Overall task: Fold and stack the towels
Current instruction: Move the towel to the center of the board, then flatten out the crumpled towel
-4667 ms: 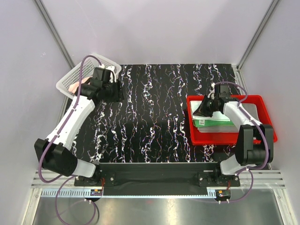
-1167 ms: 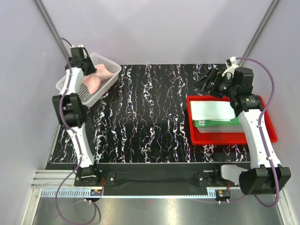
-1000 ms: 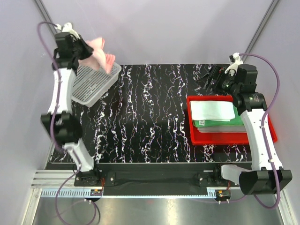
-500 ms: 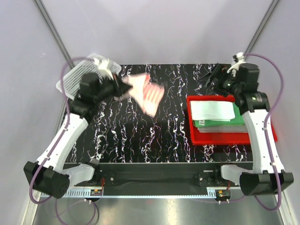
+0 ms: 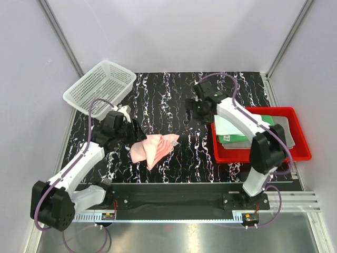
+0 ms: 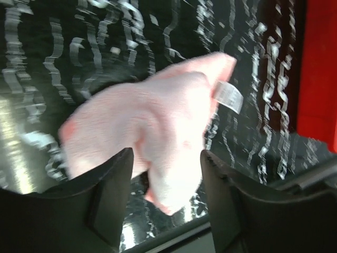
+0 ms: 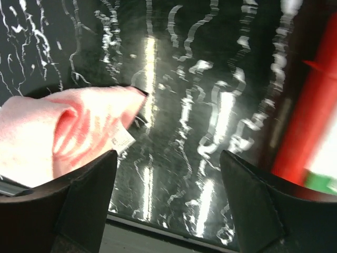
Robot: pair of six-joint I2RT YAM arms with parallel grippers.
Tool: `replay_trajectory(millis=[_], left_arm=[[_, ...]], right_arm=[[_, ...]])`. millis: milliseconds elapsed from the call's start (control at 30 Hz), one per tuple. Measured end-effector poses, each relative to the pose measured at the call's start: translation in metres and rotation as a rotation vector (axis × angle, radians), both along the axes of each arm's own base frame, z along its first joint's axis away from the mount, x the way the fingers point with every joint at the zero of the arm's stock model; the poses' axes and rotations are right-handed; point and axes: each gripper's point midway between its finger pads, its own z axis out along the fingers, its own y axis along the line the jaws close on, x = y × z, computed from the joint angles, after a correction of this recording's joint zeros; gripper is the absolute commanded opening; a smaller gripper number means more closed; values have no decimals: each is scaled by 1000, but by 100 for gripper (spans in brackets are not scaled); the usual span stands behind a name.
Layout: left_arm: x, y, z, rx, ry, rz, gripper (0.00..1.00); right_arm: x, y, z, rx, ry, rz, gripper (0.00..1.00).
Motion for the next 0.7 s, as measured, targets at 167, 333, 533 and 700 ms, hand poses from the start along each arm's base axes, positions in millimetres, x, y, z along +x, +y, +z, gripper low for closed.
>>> replay_trajectory(millis=[167,333,533,700], left_arm=[[8,23,31,71,-94,105,62],[8,27,43,70,-129,121,61],[-7,12,-4,12,0,78,59],[-17,0,-40,-18,138,39,57]], right_arm=[[7,44,-31,50,53,86,57],[8,63,-55,100,96,131,54],[2,79,-84,141,152,192,55],[-10,84,-95,163,182,217,56]])
